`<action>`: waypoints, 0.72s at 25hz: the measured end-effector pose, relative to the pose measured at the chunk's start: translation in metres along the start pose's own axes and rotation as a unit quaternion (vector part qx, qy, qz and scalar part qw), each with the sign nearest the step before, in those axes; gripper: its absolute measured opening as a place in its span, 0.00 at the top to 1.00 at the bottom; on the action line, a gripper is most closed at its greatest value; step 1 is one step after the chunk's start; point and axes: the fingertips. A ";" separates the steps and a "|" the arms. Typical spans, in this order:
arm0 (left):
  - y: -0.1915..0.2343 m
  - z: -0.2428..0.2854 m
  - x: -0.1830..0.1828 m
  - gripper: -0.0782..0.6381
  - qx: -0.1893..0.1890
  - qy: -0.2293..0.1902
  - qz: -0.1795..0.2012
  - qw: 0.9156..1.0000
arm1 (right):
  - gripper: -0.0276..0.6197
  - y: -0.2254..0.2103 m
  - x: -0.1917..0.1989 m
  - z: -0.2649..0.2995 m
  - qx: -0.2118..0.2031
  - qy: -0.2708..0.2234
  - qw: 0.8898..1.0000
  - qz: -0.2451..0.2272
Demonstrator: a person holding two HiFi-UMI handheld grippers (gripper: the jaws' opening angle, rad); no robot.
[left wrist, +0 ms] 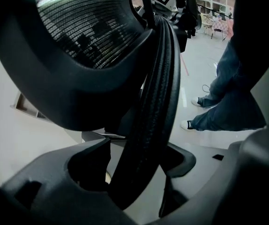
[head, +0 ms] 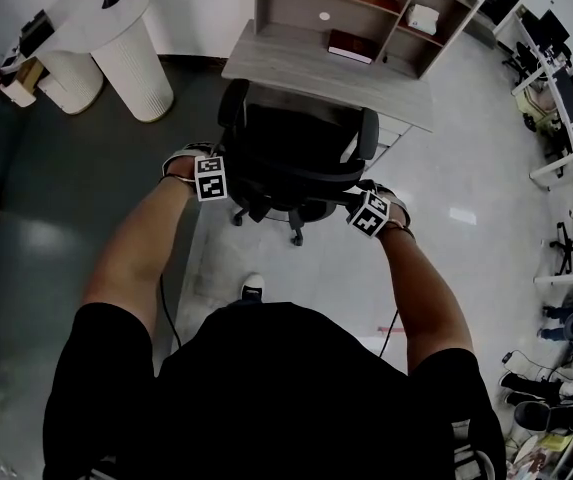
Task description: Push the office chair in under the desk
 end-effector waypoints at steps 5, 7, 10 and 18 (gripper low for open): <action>0.002 -0.016 0.004 0.47 -0.030 -0.001 -0.026 0.999 | 0.58 -0.007 0.009 -0.024 0.013 -0.018 1.000 0.016; 0.002 -0.024 0.007 0.47 -0.040 -0.005 -0.045 0.998 | 0.58 -0.011 0.017 -0.036 0.019 -0.029 0.999 0.033; -0.001 -0.039 0.013 0.47 -0.058 -0.010 -0.085 0.995 | 0.58 -0.013 0.034 -0.055 0.027 -0.045 0.997 0.062; -0.004 -0.111 0.010 0.47 -0.155 -0.046 -0.179 0.970 | 0.70 -0.032 0.084 -0.117 0.068 -0.111 0.978 0.166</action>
Point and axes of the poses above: the fingertips, and each gripper's own axes: z forward along the fingers, y to its left, x out of its underside, and after that the axes turned 12 degrees about z, right-handed
